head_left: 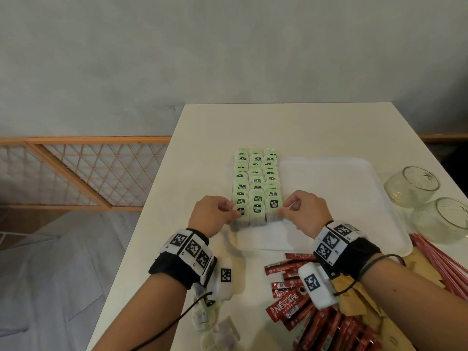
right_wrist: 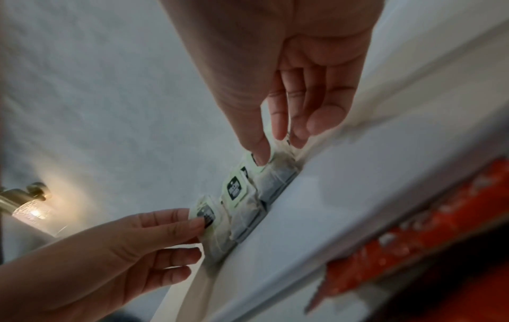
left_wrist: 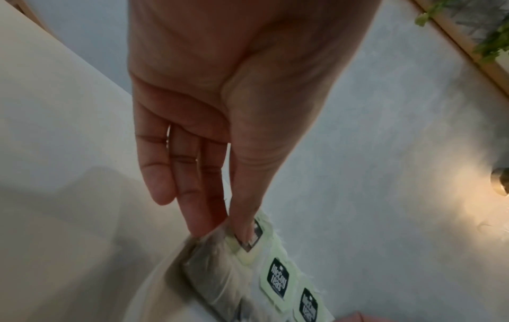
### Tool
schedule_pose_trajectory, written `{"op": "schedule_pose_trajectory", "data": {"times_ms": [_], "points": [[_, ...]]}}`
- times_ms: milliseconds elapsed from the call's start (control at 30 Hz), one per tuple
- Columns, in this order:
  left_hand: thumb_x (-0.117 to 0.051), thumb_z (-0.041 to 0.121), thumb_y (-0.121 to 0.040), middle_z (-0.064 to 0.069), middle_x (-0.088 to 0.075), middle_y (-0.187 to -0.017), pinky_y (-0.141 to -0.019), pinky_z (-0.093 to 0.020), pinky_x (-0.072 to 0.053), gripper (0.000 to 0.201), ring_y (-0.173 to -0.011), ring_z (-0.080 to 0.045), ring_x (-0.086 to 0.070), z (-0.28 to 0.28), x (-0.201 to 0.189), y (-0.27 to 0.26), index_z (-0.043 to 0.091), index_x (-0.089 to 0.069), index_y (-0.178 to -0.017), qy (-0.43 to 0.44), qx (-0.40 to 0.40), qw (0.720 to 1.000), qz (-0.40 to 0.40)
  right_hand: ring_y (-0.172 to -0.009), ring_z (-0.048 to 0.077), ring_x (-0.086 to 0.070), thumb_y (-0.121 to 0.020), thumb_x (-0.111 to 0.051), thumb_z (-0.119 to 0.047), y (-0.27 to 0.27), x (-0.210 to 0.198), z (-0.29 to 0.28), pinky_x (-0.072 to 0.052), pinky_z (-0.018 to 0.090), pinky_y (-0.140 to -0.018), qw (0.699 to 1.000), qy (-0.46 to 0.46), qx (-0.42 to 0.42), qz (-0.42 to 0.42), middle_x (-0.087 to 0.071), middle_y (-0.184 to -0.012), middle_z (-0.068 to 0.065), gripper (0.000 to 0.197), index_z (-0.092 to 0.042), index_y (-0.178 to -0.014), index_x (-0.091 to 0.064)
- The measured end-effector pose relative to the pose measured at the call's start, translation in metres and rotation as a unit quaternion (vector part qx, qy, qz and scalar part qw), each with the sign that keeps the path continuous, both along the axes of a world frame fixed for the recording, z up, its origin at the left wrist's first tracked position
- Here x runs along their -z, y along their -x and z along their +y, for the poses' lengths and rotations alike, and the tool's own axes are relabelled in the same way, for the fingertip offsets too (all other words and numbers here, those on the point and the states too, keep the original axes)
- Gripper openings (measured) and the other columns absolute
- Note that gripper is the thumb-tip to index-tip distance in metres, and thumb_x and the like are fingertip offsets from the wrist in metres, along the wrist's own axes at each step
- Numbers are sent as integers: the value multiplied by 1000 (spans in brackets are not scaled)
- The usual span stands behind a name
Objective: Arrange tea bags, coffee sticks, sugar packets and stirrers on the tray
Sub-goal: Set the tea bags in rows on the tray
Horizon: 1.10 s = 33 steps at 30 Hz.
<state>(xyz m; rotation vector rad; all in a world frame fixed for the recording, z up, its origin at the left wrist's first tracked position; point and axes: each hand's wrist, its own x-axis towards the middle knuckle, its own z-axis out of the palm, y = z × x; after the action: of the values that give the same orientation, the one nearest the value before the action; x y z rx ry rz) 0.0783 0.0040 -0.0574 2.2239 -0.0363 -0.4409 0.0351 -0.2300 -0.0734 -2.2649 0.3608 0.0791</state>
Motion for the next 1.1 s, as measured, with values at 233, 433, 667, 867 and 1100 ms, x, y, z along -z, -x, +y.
{"op": "schedule_pose_trajectory", "data": {"times_ms": [233,433,667,867,1100], "points": [[-81,25,-77,4,-74,-70,-83,-43,-57,11,-70,-16,-73,-4,7,-15,22,-71,-81,-9,-7,1000,-17,-67,20,-65,-72,-82,-32,-2,2,5,-59,41,-67,999,-40,-4,27,-66,-75,2,28,-20,-83,-60],[-80,25,-77,6,-74,-80,-82,-40,-57,15,-71,-14,-72,-2,-6,-11,24,-69,-88,-31,-7,999,-32,-75,14,-63,-70,-83,-38,8,-13,5,-57,35,-67,999,-35,1,11,-65,-85,-3,36,-23,-93,-59],[-77,35,-80,9,-69,-102,-85,-32,-52,31,-94,-11,-63,21,-42,28,31,-66,-109,-147,66,986,-46,-64,17,-66,-83,-74,-24,50,-34,20,-54,22,-48,995,-64,-17,-72,-66,-87,-3,13,-19,-89,-64],[-80,41,-76,2,-54,-132,-101,-37,-43,67,-119,-18,-52,55,-40,78,29,-51,-134,-295,171,938,56,-63,17,-68,-84,-73,-24,90,-24,28,-56,29,-61,996,-66,-41,-46,-68,-85,-4,9,-20,-87,-66],[-76,36,-81,-6,-53,-122,-88,-39,-51,62,-103,-27,-59,55,-14,121,25,-44,-133,-330,160,930,30,-66,18,-68,-84,-72,-25,115,-24,28,-59,37,-69,996,-56,-60,-46,-68,-83,-4,5,-23,-86,-67]]}}
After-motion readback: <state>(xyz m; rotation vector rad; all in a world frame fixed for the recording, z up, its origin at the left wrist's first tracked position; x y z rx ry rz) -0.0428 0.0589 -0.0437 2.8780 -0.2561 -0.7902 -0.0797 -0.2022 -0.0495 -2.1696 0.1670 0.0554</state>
